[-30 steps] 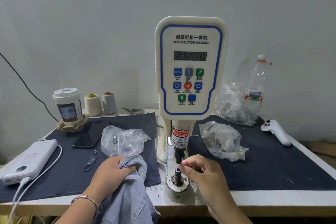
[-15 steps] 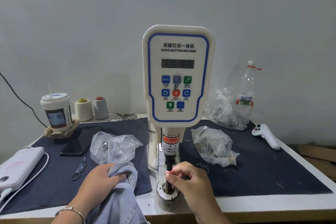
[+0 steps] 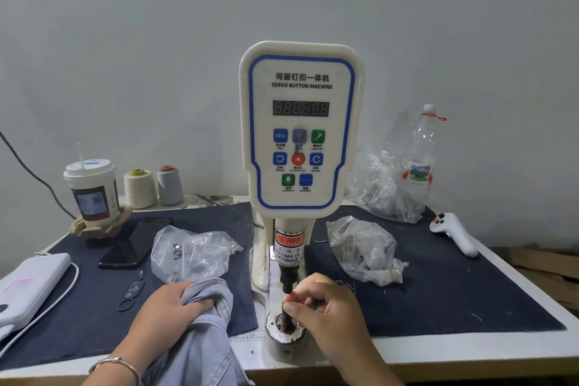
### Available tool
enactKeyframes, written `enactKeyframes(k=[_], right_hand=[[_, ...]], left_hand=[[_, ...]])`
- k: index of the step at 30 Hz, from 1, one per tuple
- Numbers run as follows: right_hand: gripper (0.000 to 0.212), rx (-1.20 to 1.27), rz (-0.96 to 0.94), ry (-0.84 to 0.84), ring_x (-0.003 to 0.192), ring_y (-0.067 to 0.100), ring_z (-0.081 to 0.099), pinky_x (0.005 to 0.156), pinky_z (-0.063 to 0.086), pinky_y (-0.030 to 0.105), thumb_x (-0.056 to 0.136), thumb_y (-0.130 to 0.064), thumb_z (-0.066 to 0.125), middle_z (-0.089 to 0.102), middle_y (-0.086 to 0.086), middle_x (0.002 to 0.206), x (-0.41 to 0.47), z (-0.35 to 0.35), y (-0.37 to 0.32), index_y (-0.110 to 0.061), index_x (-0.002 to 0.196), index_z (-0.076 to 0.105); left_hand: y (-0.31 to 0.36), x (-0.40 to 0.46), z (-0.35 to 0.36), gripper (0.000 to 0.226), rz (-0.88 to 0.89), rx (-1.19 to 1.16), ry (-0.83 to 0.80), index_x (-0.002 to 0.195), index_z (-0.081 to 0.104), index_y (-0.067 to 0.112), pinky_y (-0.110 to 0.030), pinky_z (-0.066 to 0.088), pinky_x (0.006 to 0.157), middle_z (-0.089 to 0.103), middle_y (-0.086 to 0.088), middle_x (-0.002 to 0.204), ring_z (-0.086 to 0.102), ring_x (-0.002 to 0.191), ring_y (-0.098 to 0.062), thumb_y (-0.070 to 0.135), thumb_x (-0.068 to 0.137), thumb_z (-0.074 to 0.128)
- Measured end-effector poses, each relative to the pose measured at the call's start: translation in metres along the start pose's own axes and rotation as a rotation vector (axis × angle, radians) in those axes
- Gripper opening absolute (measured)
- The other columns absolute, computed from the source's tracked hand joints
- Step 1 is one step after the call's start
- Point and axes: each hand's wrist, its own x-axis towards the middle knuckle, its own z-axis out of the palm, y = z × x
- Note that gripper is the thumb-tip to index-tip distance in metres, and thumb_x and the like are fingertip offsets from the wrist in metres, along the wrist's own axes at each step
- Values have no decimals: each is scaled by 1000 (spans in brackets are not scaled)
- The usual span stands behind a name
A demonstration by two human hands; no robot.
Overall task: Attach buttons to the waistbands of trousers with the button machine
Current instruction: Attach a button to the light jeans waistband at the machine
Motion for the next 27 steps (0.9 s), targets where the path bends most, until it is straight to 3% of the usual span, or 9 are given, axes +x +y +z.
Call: enactKeyframes(k=[3,5,7,10,15,18,20,24,27], right_hand=[[21,-81,-22,27,64,3,57,59,47,13,76,-17,79,59,-13,63,2,-1,-1,-30,63,68],[16,-95,-15,33,69,6,59,61,49,15,76,-18,79,60,-11,65,3,0,-2,-27,66,69],[12,-52,24,11,70,7,62,64,52,16,75,-19,80,61,-14,64,2,0,-3,-25,67,72],[18,-22,55,-7,73,8,63,64,53,15,74,-21,80,64,-14,65,1,-1,-2,-32,63,72],[17,-1,59,9,73,22,64,72,57,31,75,-21,80,65,3,69,2,1,0,-32,64,74],[23,11,60,2,73,20,64,67,55,24,74,-20,80,67,3,72,2,1,0,-36,60,73],[22,16,-2,-7,68,14,62,64,52,18,76,-13,79,68,-1,72,2,-3,1,-30,63,74],[19,56,-48,-32,66,13,60,66,49,18,76,-7,78,69,-1,75,3,-7,1,-24,67,76],[22,72,-41,-34,61,7,58,63,47,16,75,-5,79,69,-2,74,3,-6,2,-24,65,75]], left_hand=[[1,0,0,19,-7,-7,-4,71,70,41,-28,46,64,70,13,67,59,61,-1,27,84,75],[3,0,-1,7,-12,-30,-5,72,71,39,-30,48,67,71,11,68,61,64,-4,37,78,74],[5,-2,-2,13,-16,-47,-2,72,71,36,-34,50,72,72,8,70,63,67,-9,47,68,67],[6,-2,-2,8,-19,-43,-6,71,71,34,-34,50,73,72,6,71,64,69,-12,42,72,70],[5,-3,-3,13,-38,-48,-6,72,72,31,-37,51,76,73,4,73,67,75,-18,44,70,69],[4,-2,-2,9,-31,-35,-8,73,71,34,-36,51,76,73,6,74,68,78,-18,32,81,76],[5,-3,-2,5,-26,-36,-5,74,72,34,-36,51,76,74,6,74,68,78,-17,36,77,74],[2,-1,-1,16,-44,-40,6,74,73,21,-37,51,76,73,2,73,68,79,-23,37,78,75],[1,0,0,12,-32,-25,0,72,72,29,-34,50,74,72,4,71,64,71,-15,27,84,74]])
